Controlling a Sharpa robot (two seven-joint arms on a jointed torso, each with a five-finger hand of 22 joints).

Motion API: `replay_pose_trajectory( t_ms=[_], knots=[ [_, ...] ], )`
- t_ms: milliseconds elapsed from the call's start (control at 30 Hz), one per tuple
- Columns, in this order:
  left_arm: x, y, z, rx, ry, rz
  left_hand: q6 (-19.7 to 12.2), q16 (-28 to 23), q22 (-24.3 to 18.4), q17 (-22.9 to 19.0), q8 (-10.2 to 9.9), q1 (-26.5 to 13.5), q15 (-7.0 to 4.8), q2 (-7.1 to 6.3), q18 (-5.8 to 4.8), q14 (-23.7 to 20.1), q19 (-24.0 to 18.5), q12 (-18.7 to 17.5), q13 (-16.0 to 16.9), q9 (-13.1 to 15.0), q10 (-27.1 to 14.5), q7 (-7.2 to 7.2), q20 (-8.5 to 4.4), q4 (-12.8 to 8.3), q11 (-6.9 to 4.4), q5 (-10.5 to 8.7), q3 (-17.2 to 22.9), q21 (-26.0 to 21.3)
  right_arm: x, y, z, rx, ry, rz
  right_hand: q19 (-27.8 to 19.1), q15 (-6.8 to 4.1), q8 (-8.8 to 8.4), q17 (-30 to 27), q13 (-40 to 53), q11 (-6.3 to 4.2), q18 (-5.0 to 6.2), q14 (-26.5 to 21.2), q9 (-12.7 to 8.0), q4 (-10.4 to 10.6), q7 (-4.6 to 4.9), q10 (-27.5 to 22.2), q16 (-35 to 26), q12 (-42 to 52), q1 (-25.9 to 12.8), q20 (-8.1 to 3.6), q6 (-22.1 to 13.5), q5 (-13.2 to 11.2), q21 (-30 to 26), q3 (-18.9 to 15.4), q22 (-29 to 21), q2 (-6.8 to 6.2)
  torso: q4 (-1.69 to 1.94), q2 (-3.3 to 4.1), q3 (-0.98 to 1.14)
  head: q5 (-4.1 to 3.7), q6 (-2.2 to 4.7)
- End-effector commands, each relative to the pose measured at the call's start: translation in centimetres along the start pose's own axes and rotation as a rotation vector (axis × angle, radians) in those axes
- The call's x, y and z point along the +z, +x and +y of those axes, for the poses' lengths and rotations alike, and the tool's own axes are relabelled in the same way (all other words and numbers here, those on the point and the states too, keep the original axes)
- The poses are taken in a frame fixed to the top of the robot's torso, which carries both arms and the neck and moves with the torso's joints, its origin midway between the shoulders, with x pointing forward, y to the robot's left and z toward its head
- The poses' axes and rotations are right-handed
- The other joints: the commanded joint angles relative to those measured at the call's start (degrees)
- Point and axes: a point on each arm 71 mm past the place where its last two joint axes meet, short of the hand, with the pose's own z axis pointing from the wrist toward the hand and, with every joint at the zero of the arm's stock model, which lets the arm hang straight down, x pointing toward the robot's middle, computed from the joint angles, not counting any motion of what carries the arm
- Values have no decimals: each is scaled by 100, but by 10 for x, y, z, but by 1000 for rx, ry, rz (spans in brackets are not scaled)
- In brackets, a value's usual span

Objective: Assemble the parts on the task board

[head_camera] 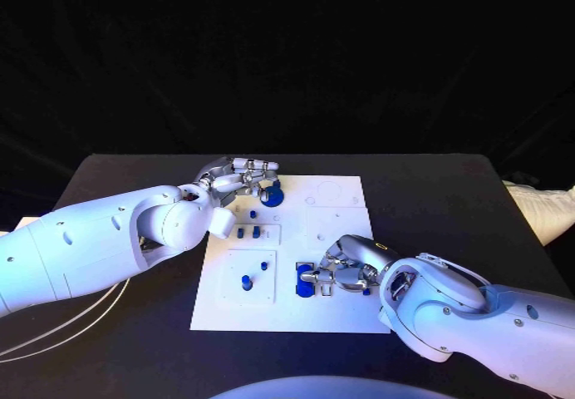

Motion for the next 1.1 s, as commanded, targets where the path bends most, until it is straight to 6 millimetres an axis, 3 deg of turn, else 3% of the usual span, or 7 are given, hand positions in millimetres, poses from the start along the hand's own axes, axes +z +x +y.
replay_pose_trajectory(
  t_ms=[33,167,300,433,667,967,1100],
  knots=[
    [0,2,0,4,2,20,-36,-23,-7,-5,36,-2,10,36,63,-31,19,33,9,-8,-50,0,17,-24,-5,12,-4,-36,0,0,2,-34,-16,-11,-38,9,-36,279,-49,2,-32,370,38,6,-1,-52,-34,-78,-198,4,-68,-273,-28,-44,-19,-96,-1,0,-5,13,-2],
    [0,3,0,5,1,22,-36,-23,-7,-5,36,-2,10,36,63,-31,19,33,9,-8,-50,0,17,-24,-5,12,-4,-36,0,-1,2,-38,-17,-19,-48,15,-41,264,-107,9,-27,368,64,9,7,-94,-49,-156,-304,10,-93,-359,-43,-2,-42,-176,-1,1,-2,19,-6],
    [0,2,0,5,1,22,-36,-23,-7,-5,36,-2,10,36,63,-31,19,33,9,-8,-50,0,17,-24,-5,12,-4,-36,0,-2,1,-42,-19,-21,-49,18,-37,264,-103,10,-27,369,101,-13,9,-94,-56,-176,-196,14,-106,-252,-48,114,-42,-194,-4,-2,-1,20,-12],
    [0,2,0,5,1,22,-36,-23,-7,-5,36,-2,10,36,63,-31,19,33,9,-8,-50,0,17,-24,-5,12,-4,-36,0,-1,2,-50,-29,-10,-46,12,-21,270,-68,1,-27,374,169,-266,-1,-75,-61,-182,497,8,-117,47,-53,321,-39,-176,-6,-1,0,22,-14],
    [0,3,0,5,0,24,-36,-23,-7,-5,36,-2,10,36,63,-31,19,33,9,-8,-50,0,17,-24,-5,12,-4,-36,1,1,4,-81,-39,-3,-26,-12,38,298,46,-26,-34,382,258,-707,-24,-6,-52,-116,1331,-8,-73,9,-38,534,3,-108,0,1,0,8,-22],
    [0,2,0,5,0,23,-36,-23,-7,-5,36,-2,10,36,63,-31,19,33,9,-8,-50,0,17,-24,-5,12,-4,-36,1,-1,4,-100,-38,-21,-18,-18,53,308,78,-34,-38,385,283,-785,-31,15,-48,-99,1460,-14,-69,-65,-31,570,21,-75,-10,3,0,9,-19],
    [0,3,0,5,0,26,-36,-23,-7,-5,36,-2,10,36,63,-31,19,33,9,-8,-50,0,17,-24,-5,12,-4,-36,1,0,4,-104,-38,-21,-13,-19,55,314,98,-34,-40,386,286,-786,-30,27,-44,-81,1457,-15,-66,-71,-26,564,32,-81,4,-4,0,-3,-30]
  ],
)
